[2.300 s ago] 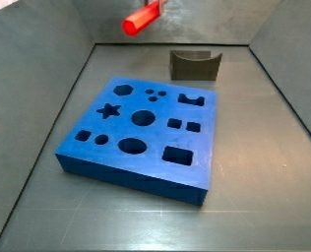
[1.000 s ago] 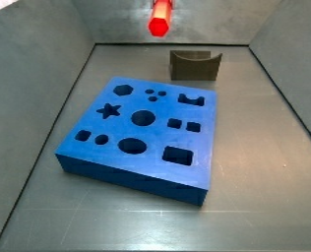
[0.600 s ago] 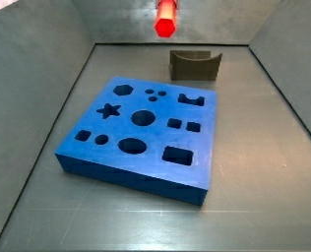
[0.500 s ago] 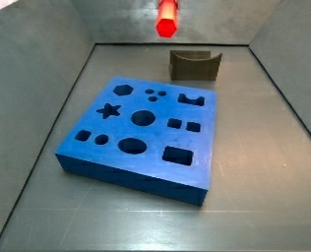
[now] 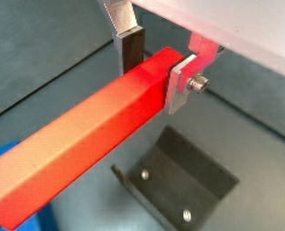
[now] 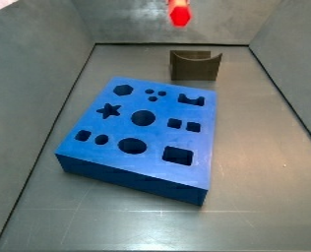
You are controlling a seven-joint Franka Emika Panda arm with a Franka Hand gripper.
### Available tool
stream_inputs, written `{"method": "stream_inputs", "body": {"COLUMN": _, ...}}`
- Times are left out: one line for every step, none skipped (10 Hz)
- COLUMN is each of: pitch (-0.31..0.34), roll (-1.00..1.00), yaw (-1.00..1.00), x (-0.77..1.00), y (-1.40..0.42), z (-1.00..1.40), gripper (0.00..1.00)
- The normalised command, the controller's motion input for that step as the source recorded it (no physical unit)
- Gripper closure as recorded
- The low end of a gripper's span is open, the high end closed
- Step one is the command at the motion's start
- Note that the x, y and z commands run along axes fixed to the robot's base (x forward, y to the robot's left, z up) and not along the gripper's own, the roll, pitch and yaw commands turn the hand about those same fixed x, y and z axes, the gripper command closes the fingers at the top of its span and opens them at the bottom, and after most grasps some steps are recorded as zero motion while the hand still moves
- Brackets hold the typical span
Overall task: Pick up the hexagon object. Move up. Place the hexagon object on the fixture. Regrasp the hexagon object. Move to above the board. Insert the hexagon object.
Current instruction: Place the hexagon object on the fixture.
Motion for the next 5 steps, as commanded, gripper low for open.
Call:
{"method": "stream_inputs", "body": {"pitch": 0.094, "roll": -1.00, "yaw": 0.05, "x": 0.73, "y": 0.08, "z": 0.05, "gripper": 1.00}}
{"method": "stream_inputs", "body": {"pitch": 0.110, "roll": -1.00, "yaw": 0.04, "x": 0.65, "y": 0.07, "z": 0.04, "gripper": 1.00}}
{"method": "stream_inputs", "body": {"pitch": 0.144, "roll": -1.00, "yaw": 0.02, "x": 0.50, "y": 0.06, "z": 0.02, "gripper": 1.00}}
{"method": "stream_inputs", "body": {"pitch": 0.169, "roll": -0.97, "yaw": -0.01, "x": 0.40, "y": 0.05, "z": 0.01, "gripper": 1.00}}
{"method": "stream_inputs", "body": {"pitch": 0.166, "roll": -0.73, "yaw": -0.04, "x": 0.25, "y": 0.05, "z": 0.01, "gripper": 1.00}}
